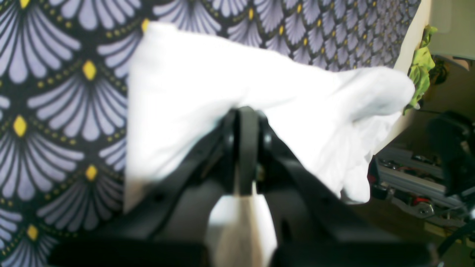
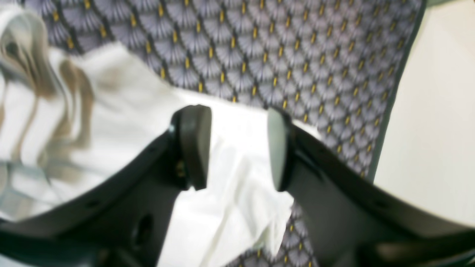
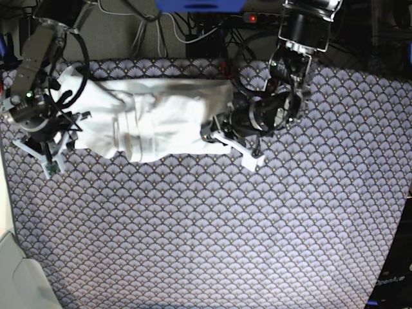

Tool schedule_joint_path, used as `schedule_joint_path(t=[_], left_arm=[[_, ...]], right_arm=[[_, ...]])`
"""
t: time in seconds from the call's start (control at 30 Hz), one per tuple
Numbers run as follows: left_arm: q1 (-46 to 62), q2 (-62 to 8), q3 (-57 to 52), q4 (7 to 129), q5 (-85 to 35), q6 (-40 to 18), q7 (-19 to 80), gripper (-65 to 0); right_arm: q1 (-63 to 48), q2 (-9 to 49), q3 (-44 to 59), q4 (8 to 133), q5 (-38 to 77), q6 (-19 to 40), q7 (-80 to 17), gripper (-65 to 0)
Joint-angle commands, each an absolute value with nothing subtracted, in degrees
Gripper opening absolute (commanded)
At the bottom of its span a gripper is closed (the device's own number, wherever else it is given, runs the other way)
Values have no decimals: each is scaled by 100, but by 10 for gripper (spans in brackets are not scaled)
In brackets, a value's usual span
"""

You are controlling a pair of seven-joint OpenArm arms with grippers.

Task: Fold the T-shirt properly
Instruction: 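Grasp the opposite end of the strip with the right gripper, then lift the strip end with the right gripper and fold it toward the left gripper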

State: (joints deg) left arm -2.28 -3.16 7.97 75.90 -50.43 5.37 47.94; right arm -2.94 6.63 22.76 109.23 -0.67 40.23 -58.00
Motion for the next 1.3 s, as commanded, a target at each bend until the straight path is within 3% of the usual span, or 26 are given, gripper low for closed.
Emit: schedule_joint_path(t=[0.0, 0.17, 0.33, 0.8, 1.27], left_arm=[[-277, -330, 787, 7635, -4919, 637, 4787, -647], [-277, -330, 787, 7635, -4927, 637, 4787, -647], [-277, -330, 787, 7635, -4927, 637, 4787, -647], [-233, -330, 804, 7793, -4927, 637, 4787, -647], [-215, -338, 804, 7987, -4927, 637, 4796, -647]], right_arm=[[-215, 716, 2281, 11020, -4, 4000, -5666, -361], [-444, 716, 2510, 11020, -4, 4000, -5666, -312], [-391, 734, 2932, 10615, -4, 4000, -5666, -311], [-391, 1525, 3468, 9279, 760, 4000, -5587, -313], [-180, 1569, 3451, 7943, 760, 4000, -4910, -313]])
